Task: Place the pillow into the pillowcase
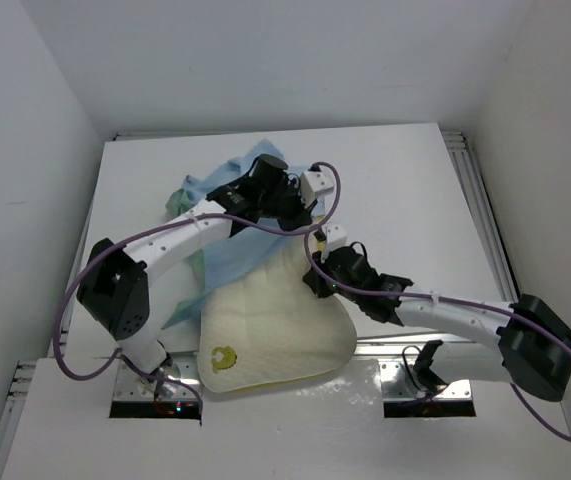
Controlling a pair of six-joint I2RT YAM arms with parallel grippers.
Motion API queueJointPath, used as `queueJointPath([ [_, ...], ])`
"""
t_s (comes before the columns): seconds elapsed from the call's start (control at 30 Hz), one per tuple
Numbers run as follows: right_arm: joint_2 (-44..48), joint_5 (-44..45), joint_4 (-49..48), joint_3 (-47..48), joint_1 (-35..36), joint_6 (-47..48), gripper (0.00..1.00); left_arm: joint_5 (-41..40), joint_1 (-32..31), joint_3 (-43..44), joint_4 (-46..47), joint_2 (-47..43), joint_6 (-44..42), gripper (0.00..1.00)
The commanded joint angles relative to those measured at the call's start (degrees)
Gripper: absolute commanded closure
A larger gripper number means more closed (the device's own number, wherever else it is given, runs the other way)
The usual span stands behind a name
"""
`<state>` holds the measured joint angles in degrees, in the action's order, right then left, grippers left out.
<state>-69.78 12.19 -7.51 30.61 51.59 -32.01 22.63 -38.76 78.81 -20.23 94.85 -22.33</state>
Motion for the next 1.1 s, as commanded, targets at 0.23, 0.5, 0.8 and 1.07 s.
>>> queueJointPath([
  [0.23,1.7,3.8,0.7,-0.8,1.5,-11.6,1.0,5.8,-5.2,-3.6,-3.4,-1.9,-14.4,1.0],
  [0.5,8.7,11.2,7.8,-2.2,1.5,-15.6,0.23,3.9,-5.6,-6.7,0.7,-4.2,-8.2,1.0],
  [0.8,19.8,17.9,18.2,-2.8,-2.0,-15.7,0.01,1.7,-5.7,-5.6,0.0,-4.4,-3.2,1.0],
  [1.07,16.8,7.0,12.8,0.8,-13.6,-12.1,0.22,-4.1,-5.7,-3.1,0.2,-4.3,-1.5,1.0],
])
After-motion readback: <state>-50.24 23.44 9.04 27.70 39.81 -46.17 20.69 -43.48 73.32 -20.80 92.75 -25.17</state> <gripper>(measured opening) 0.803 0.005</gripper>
